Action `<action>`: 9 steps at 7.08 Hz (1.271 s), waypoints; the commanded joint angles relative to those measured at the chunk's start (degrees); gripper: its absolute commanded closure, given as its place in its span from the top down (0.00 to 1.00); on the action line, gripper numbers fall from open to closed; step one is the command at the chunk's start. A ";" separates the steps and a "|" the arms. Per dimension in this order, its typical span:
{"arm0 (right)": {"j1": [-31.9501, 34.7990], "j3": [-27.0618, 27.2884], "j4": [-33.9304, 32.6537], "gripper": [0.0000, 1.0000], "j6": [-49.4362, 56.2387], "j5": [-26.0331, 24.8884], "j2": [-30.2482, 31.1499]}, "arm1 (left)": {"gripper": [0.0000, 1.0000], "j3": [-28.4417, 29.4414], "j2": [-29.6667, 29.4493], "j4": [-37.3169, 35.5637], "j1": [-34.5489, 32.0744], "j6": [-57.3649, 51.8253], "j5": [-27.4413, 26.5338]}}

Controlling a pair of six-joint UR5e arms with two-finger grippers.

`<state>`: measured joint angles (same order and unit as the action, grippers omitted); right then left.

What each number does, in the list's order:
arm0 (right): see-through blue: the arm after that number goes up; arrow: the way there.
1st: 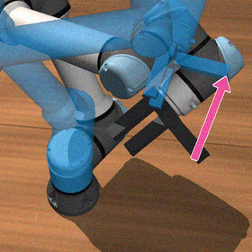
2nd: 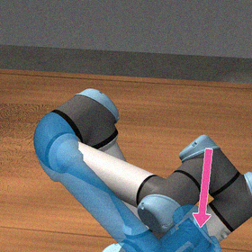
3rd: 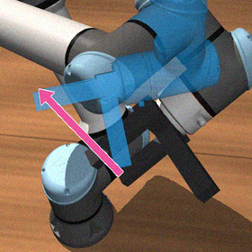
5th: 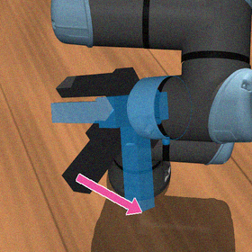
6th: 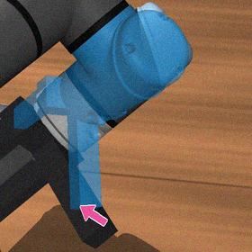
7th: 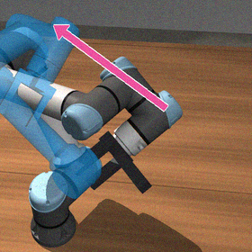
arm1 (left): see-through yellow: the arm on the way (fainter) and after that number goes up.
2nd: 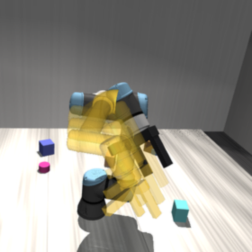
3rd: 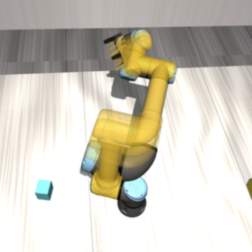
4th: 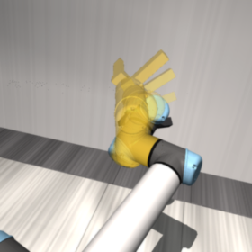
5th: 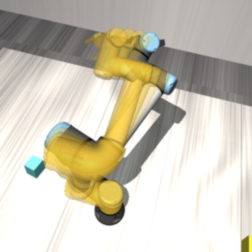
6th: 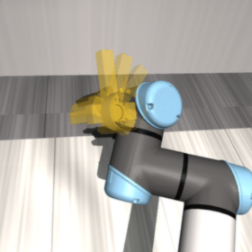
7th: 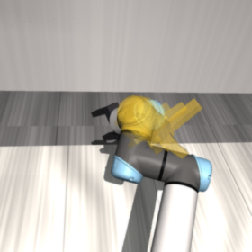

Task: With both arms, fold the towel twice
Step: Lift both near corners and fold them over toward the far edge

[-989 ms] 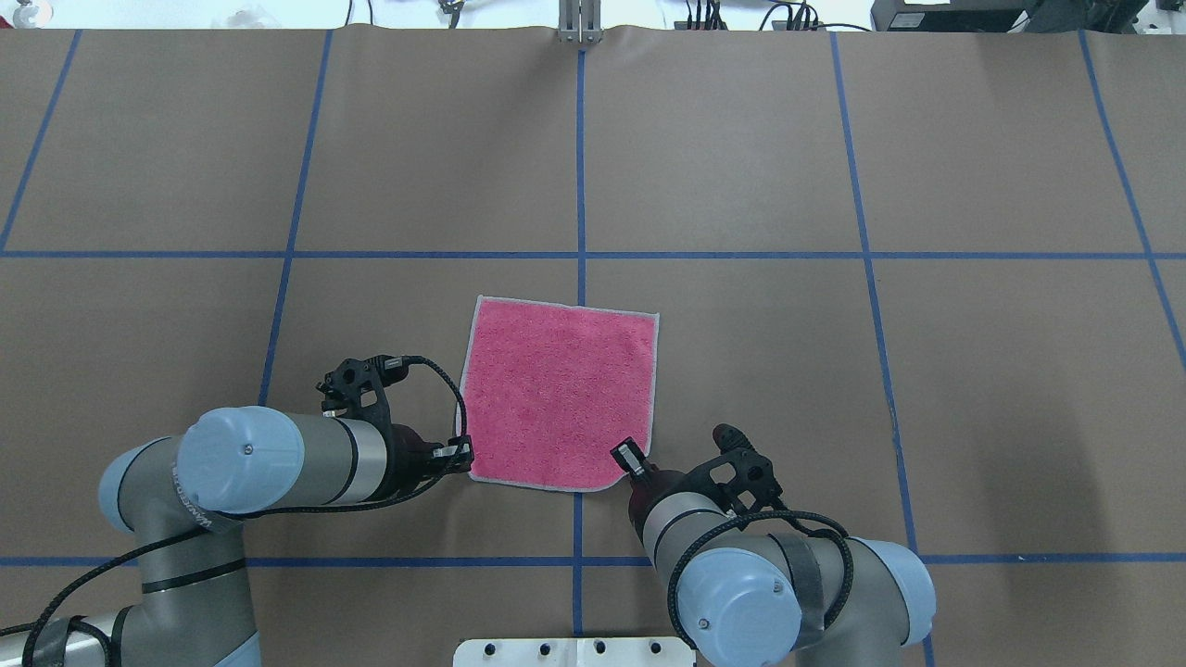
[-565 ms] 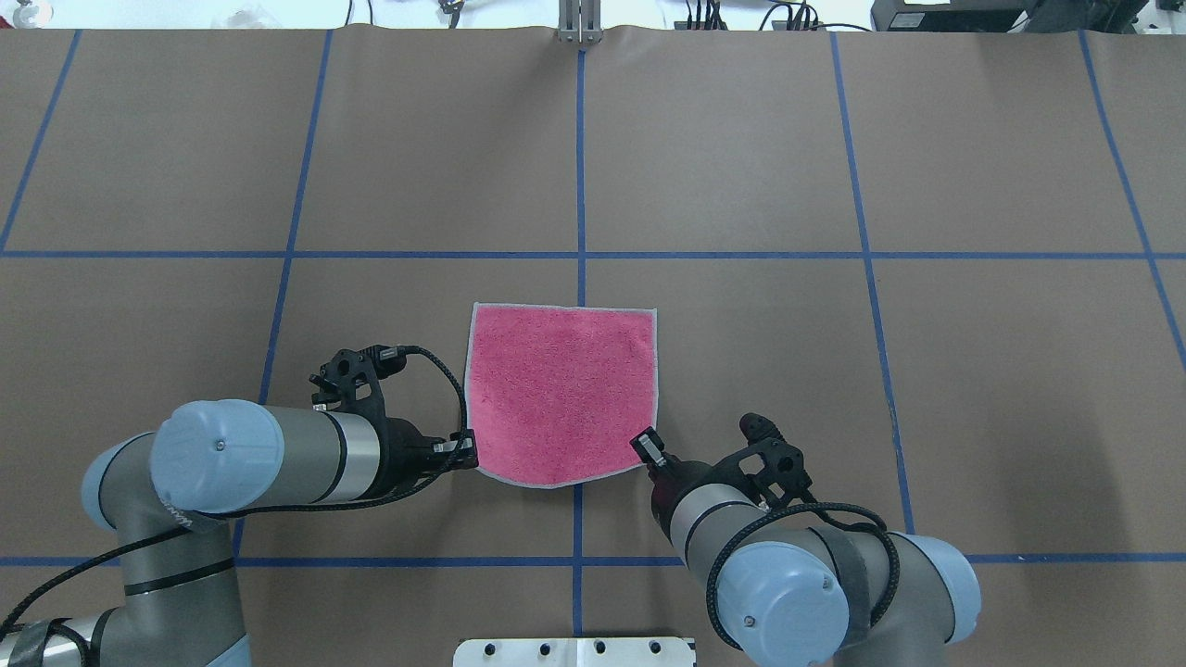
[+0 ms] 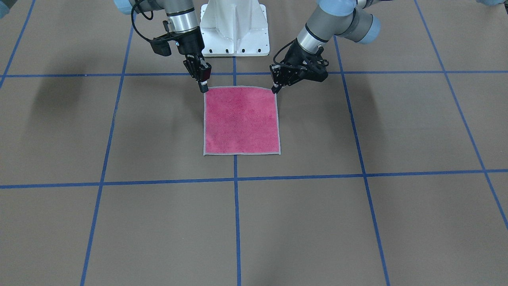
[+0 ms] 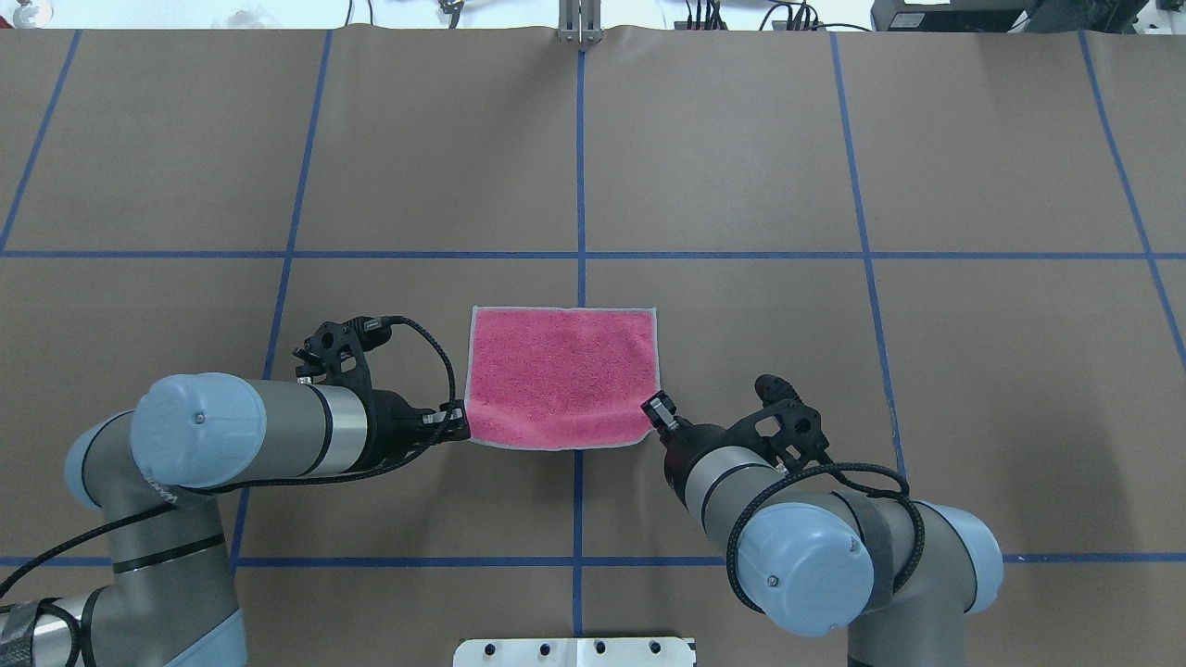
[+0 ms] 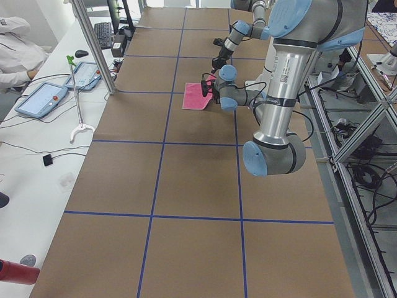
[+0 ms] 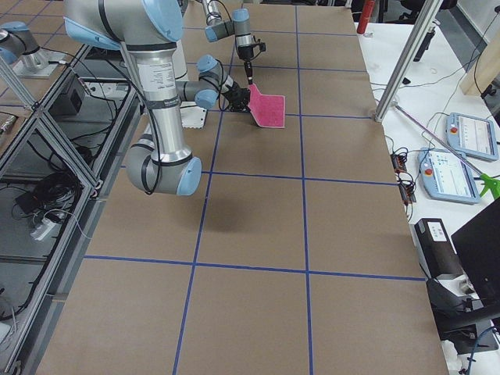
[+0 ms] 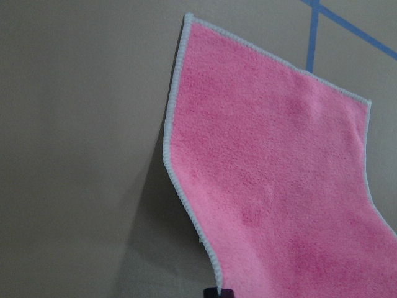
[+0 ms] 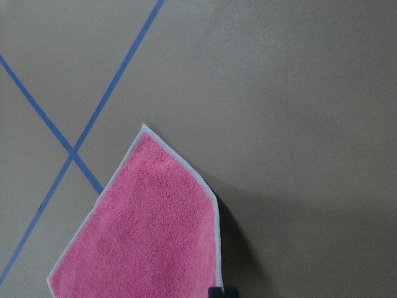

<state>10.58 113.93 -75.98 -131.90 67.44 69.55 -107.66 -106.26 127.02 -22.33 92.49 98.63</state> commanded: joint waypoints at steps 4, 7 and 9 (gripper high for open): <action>3.92 -4.85 0.39 0.00 1.73 -0.02 -3.10 | 0.00 3.85 -7.02 -6.25 -3.24 -0.03 -0.19; 5.50 -6.09 0.39 0.00 2.25 -0.02 -4.07 | 0.00 8.15 -9.13 -6.17 -5.61 -0.55 -0.28; 6.82 -10.11 0.48 0.00 2.87 0.15 -6.96 | 0.00 10.35 -10.28 -6.34 -6.67 -3.80 -0.28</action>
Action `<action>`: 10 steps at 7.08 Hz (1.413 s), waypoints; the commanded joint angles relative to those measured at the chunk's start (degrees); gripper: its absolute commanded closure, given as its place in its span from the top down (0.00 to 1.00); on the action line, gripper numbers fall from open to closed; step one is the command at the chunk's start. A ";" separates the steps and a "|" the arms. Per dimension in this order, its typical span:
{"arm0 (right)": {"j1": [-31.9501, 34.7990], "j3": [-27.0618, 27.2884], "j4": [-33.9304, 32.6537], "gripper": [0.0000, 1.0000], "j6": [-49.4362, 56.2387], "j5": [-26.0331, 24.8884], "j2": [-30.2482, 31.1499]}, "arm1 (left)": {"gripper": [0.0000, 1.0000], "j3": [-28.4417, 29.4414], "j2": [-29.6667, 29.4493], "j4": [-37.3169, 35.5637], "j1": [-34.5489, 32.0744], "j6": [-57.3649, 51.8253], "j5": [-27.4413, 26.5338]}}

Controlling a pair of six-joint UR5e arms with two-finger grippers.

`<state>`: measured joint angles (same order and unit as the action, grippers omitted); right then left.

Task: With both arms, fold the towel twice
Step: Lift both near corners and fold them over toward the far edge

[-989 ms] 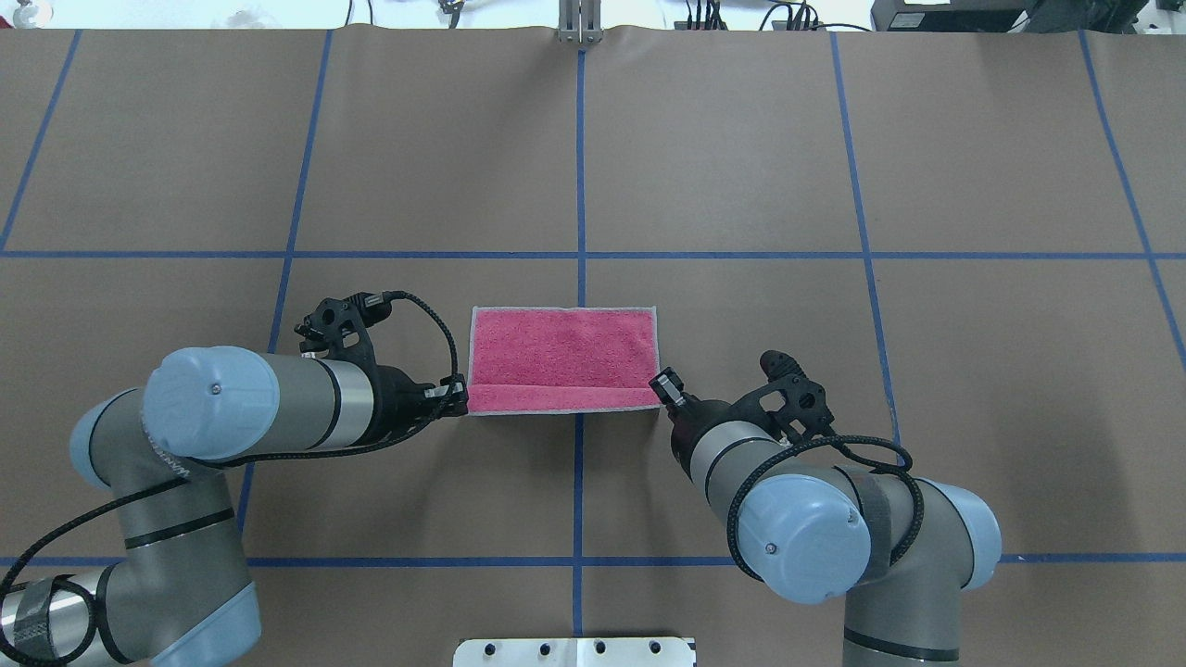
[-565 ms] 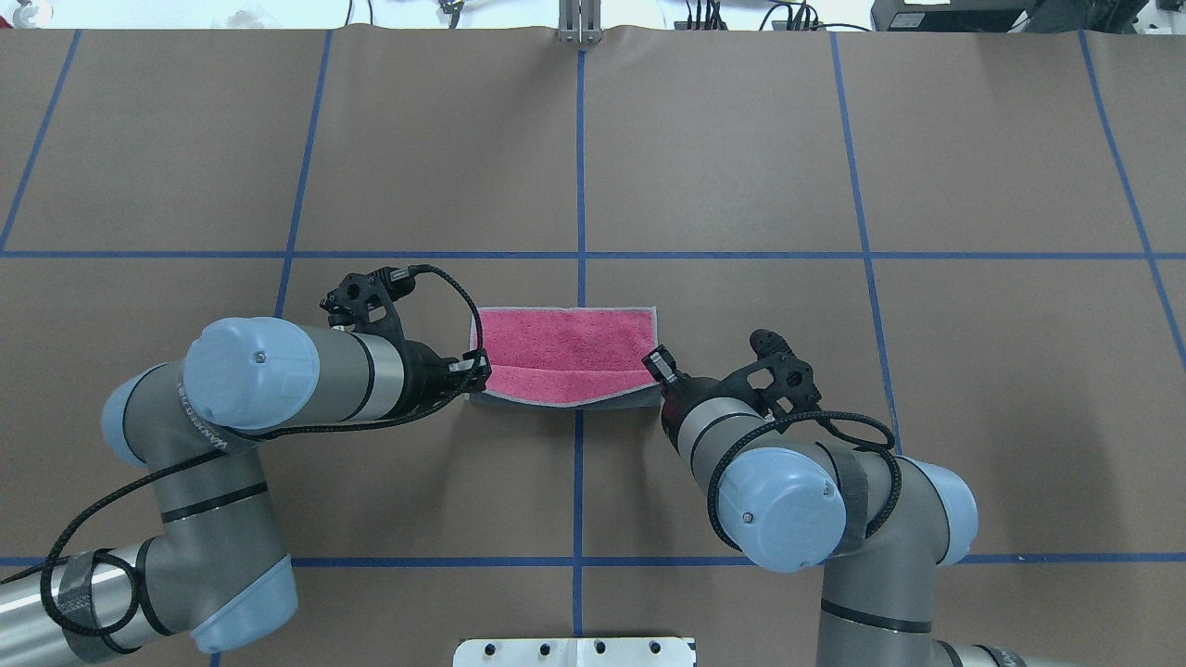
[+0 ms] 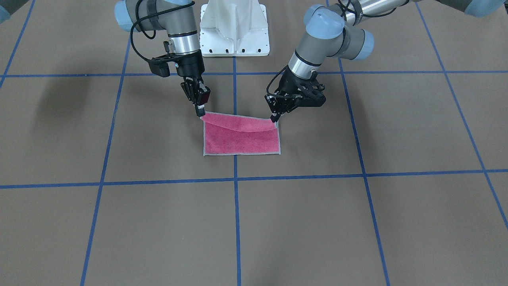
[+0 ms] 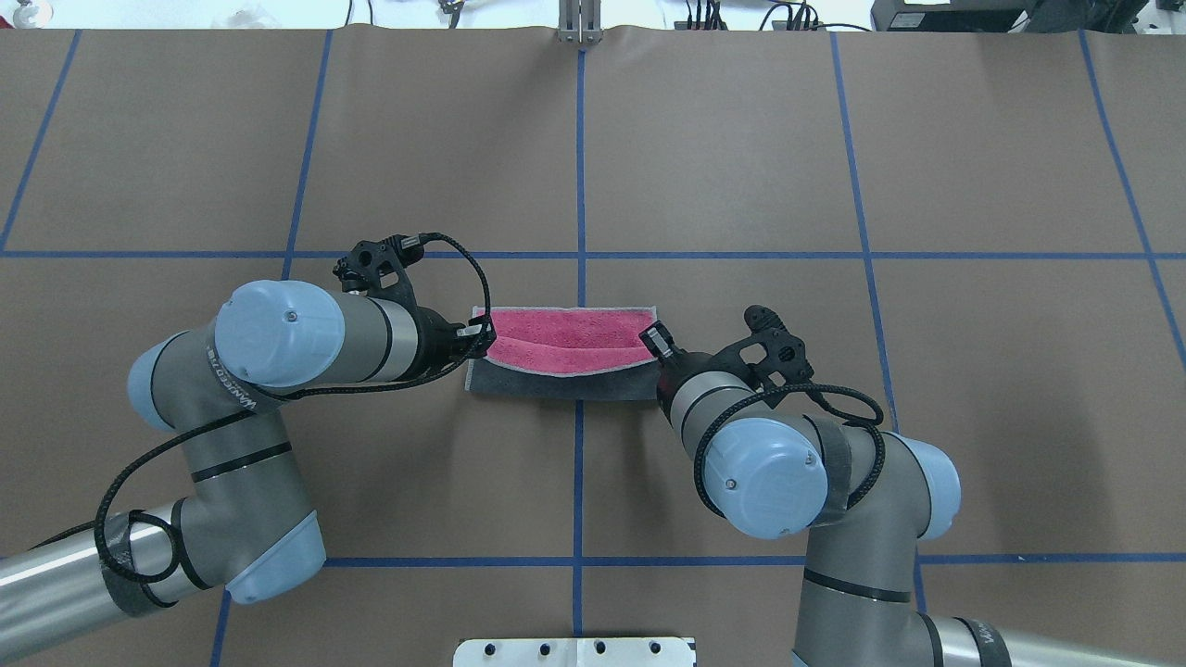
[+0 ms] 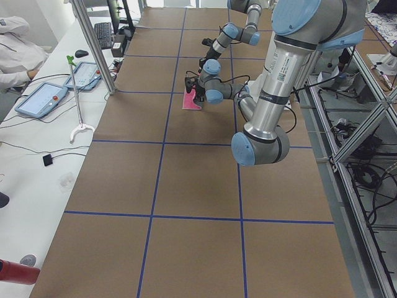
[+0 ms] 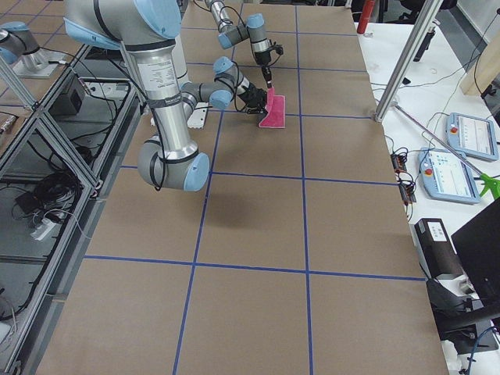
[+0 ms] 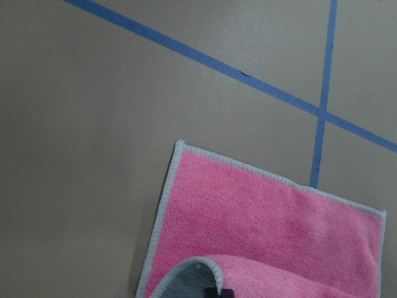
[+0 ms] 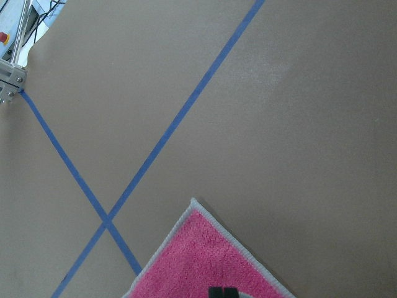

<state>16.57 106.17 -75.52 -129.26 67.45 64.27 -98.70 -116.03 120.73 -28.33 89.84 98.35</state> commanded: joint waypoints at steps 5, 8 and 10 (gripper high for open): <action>1.09 -4.30 0.02 0.00 0.41 0.14 -2.40 | 0.00 5.80 -3.59 0.12 -0.67 -1.15 0.00; 1.36 -5.09 0.02 0.00 0.50 0.14 -2.93 | 0.00 6.32 -3.59 0.21 -1.29 -1.24 0.00; 1.62 -5.35 0.02 0.00 0.50 0.14 -2.93 | 0.00 7.55 -3.59 0.83 -1.29 -1.24 0.00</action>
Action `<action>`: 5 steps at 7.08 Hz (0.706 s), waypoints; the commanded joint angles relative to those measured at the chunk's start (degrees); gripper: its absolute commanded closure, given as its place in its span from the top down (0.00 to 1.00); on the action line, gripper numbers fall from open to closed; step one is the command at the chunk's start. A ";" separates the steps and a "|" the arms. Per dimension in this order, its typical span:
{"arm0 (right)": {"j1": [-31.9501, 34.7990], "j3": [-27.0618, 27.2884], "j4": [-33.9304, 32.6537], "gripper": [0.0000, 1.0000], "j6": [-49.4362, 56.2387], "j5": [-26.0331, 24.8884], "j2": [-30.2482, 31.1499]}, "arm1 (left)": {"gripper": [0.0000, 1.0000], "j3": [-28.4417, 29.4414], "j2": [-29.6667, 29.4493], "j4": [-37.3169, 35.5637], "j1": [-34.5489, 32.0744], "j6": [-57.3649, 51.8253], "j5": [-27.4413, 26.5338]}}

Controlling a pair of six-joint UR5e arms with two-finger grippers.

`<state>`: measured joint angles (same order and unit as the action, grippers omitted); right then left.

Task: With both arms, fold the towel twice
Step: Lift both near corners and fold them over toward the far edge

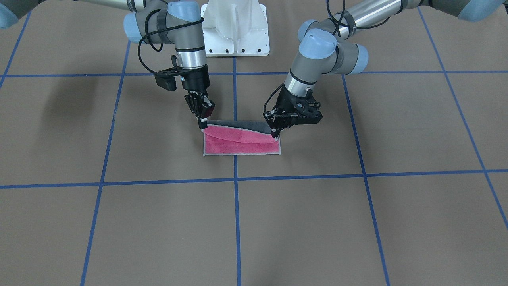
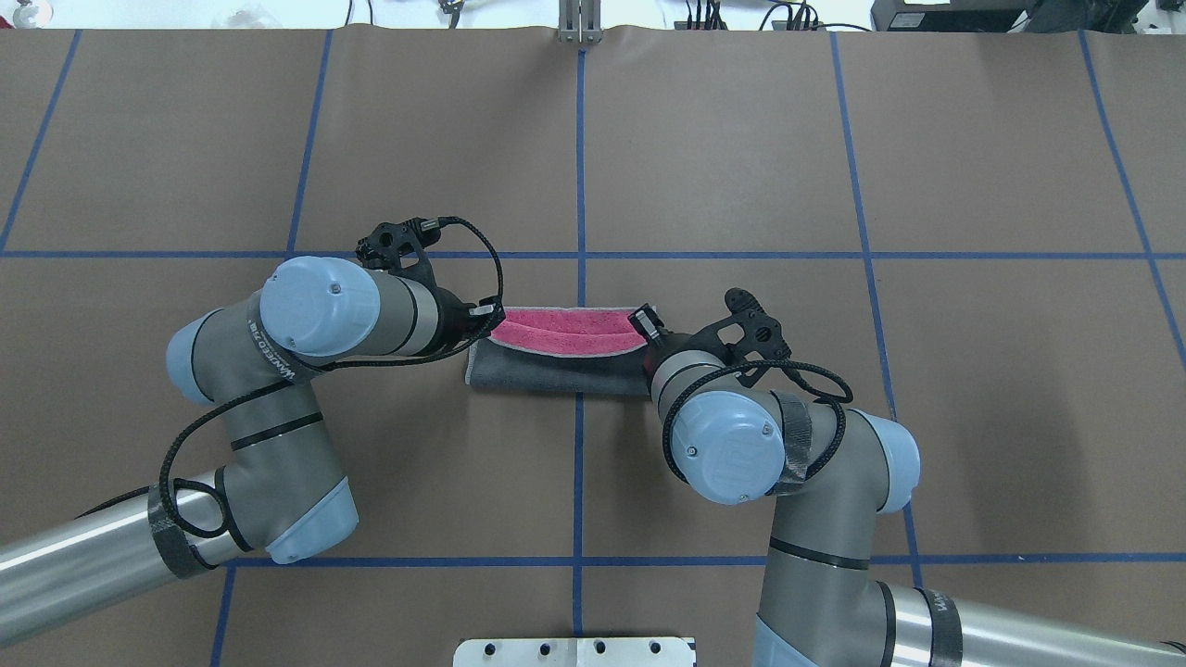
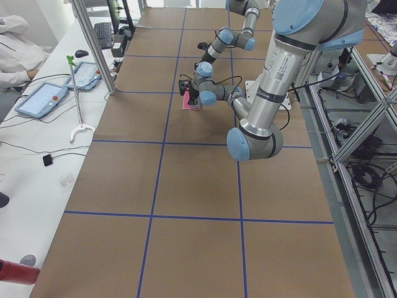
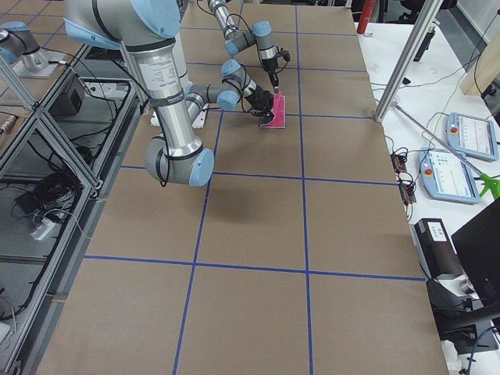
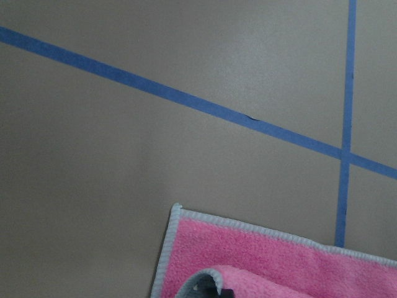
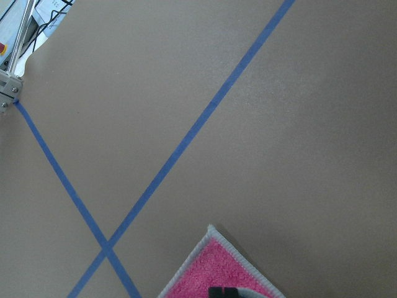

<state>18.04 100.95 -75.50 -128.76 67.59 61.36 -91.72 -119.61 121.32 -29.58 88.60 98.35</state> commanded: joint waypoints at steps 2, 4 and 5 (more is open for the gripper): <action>0.42 -0.32 0.00 0.00 0.00 0.09 -0.01 | 0.00 0.66 0.00 0.23 -0.12 0.00 0.00; 0.42 -1.37 0.09 0.01 0.00 0.18 -0.01 | 0.00 1.02 0.00 0.23 -0.12 0.00 -0.09; 0.42 -1.37 0.18 0.06 0.00 0.18 -0.01 | 0.00 1.02 0.00 0.23 -0.12 0.00 0.00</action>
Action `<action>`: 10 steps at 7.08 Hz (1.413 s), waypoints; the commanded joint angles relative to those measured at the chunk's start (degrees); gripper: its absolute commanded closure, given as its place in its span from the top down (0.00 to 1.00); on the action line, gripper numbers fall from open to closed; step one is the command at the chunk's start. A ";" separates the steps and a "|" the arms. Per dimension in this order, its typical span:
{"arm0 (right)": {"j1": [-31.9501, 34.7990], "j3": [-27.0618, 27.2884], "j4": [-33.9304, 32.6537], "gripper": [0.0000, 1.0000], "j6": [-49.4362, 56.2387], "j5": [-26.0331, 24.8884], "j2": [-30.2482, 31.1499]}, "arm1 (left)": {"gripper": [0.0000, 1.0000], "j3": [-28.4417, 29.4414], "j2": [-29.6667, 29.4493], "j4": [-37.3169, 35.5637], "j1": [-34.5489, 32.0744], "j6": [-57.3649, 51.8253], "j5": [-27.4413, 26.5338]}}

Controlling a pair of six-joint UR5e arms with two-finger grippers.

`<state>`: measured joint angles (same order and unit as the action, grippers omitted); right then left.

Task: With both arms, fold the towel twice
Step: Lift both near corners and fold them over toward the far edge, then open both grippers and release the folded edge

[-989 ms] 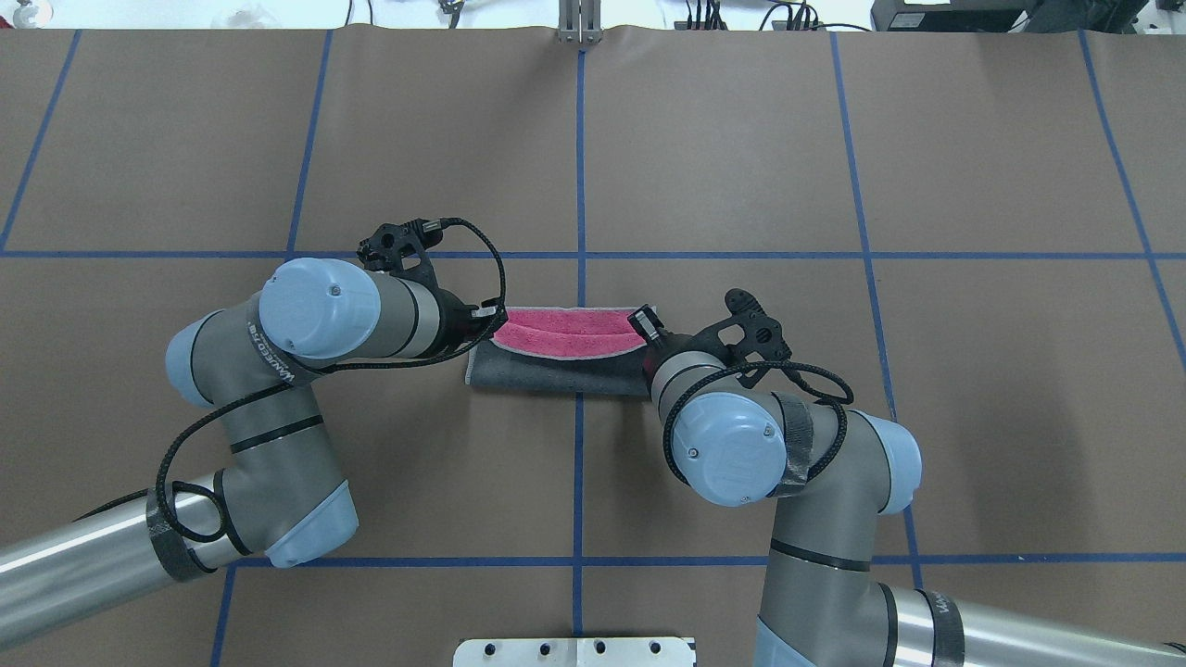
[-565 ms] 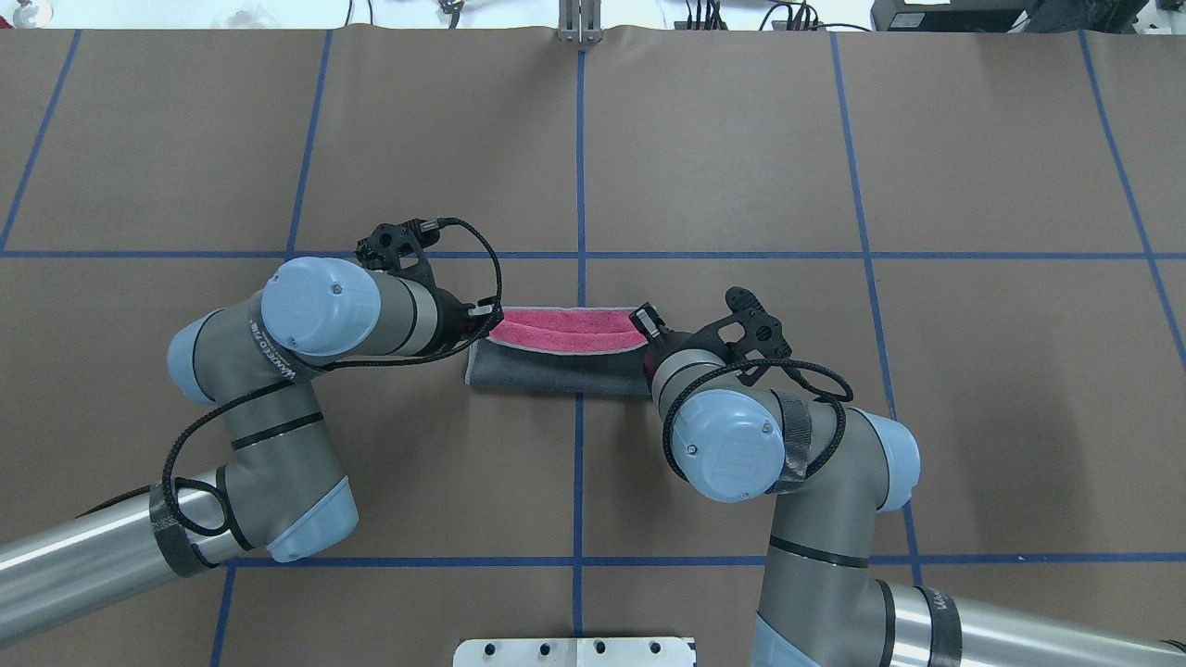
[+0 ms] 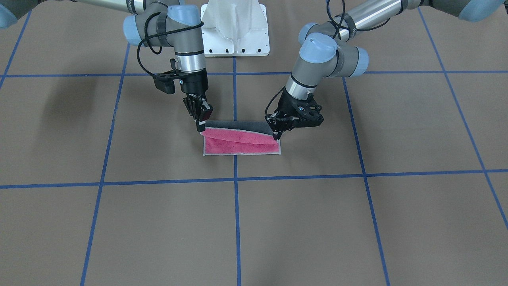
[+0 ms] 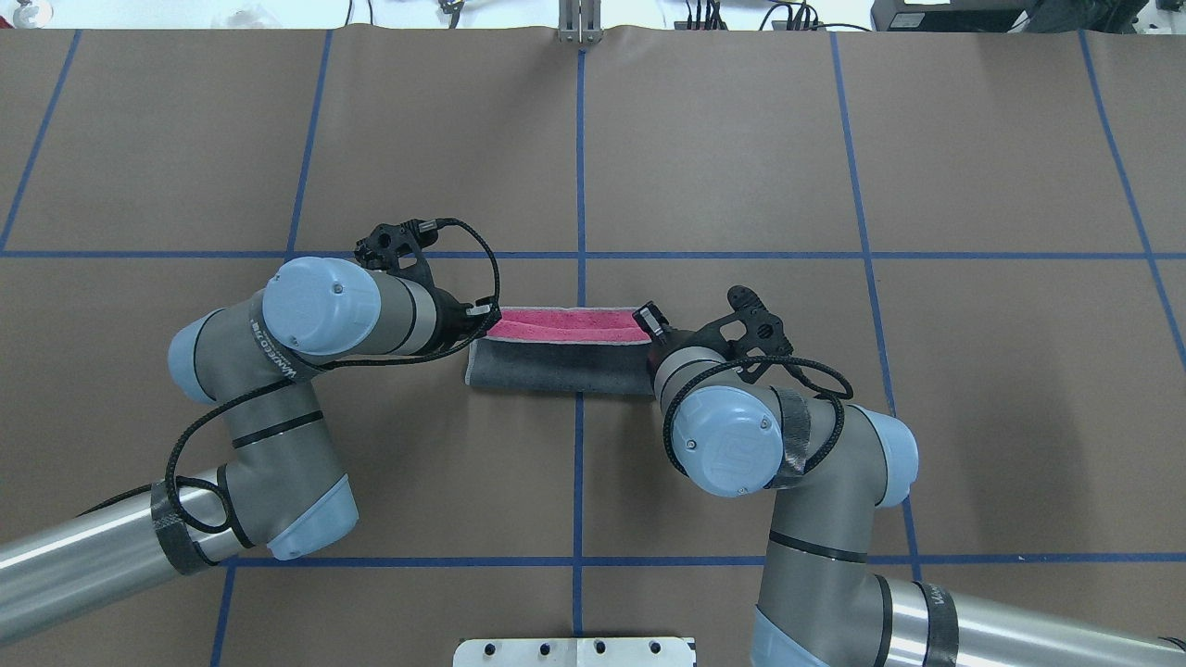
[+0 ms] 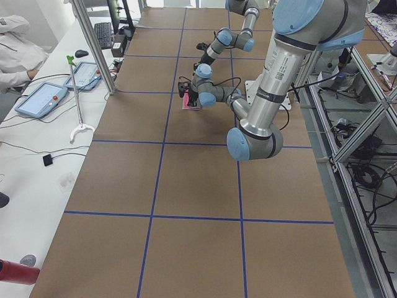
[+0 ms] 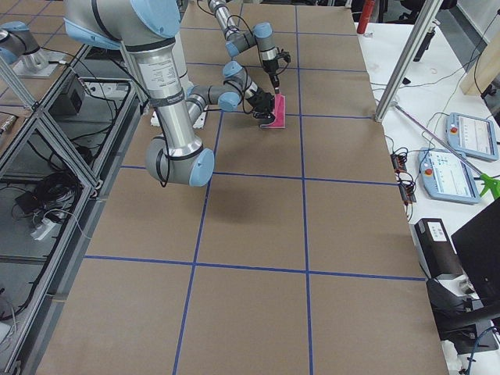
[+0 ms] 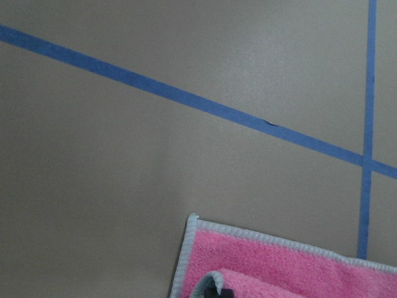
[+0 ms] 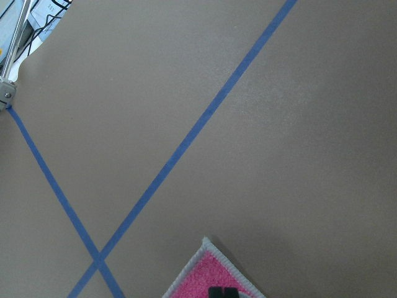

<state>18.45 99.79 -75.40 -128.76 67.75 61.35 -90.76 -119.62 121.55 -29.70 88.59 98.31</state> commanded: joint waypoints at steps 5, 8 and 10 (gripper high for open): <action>0.18 -0.30 -0.01 0.29 0.09 0.01 0.00 | 0.19 1.20 -0.26 0.00 -1.06 0.00 0.04; 2.20 -0.12 0.07 1.00 6.75 3.33 -0.35 | 1.00 1.20 -0.70 0.09 -1.76 -4.13 0.12; 3.35 0.49 0.16 1.00 9.58 6.07 -0.35 | 1.00 1.11 -1.14 0.00 -2.20 -4.04 0.30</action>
<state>21.08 100.07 -75.31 -120.41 72.25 60.97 -89.61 -120.48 121.62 -31.63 84.63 98.59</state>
